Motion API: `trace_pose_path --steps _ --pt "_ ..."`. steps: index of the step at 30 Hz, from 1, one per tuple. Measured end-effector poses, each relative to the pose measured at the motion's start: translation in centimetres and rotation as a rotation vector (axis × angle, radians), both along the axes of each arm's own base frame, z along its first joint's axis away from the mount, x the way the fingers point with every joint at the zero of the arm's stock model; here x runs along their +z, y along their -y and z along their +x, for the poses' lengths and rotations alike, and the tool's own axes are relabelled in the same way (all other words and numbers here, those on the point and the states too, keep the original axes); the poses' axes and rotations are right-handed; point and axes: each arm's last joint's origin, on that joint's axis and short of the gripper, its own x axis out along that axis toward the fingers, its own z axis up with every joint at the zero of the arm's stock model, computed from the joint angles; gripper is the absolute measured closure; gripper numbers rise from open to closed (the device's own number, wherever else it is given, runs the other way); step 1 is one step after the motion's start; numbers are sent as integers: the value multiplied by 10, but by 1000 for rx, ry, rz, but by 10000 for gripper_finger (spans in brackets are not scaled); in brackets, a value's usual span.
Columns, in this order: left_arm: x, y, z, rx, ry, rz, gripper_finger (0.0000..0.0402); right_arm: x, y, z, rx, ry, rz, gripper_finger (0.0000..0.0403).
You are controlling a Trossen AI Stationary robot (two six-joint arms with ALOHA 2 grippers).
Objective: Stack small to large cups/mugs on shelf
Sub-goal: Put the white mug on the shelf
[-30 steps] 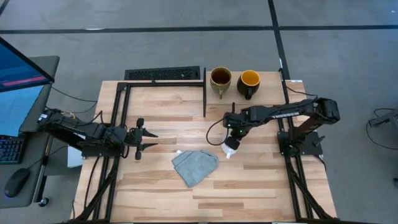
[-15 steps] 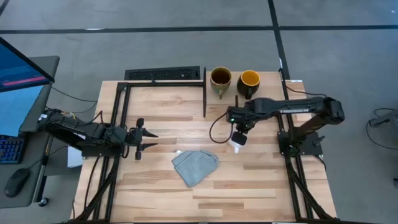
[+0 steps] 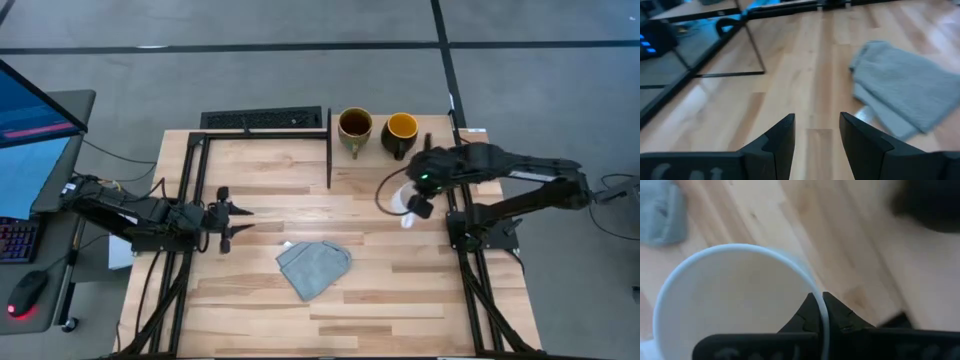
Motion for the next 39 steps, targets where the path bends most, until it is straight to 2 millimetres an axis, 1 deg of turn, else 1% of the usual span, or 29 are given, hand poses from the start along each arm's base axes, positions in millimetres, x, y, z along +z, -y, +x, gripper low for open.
trace_pose_path --steps 3,8,14,19,23,28,33,36,39 --pt "0 -1 0 48 5 19 255 7 5 -20 -16 4 -34 389" --pt "1 -3 0 92 13 23 255 13 15 -38 -45 2 -57 389" --pt "1 -3 0 92 11 33 255 12 28 -49 -30 -74 -87 389" --pt "1 -3 0 90 10 38 255 12 42 -57 -53 -105 -101 382" --pt "1 -3 0 87 8 45 255 15 51 -63 -88 -110 -101 391" --pt "1 -3 0 89 9 40 255 34 62 -67 -98 -64 -160 391" --pt "1 -3 0 97 15 16 255 54 77 -63 -69 -46 -230 391" --pt "1 -3 0 99 16 13 255 58 88 -59 -53 -82 -242 391" --pt "1 -3 0 99 16 12 255 57 101 -57 -54 -128 -222 391"
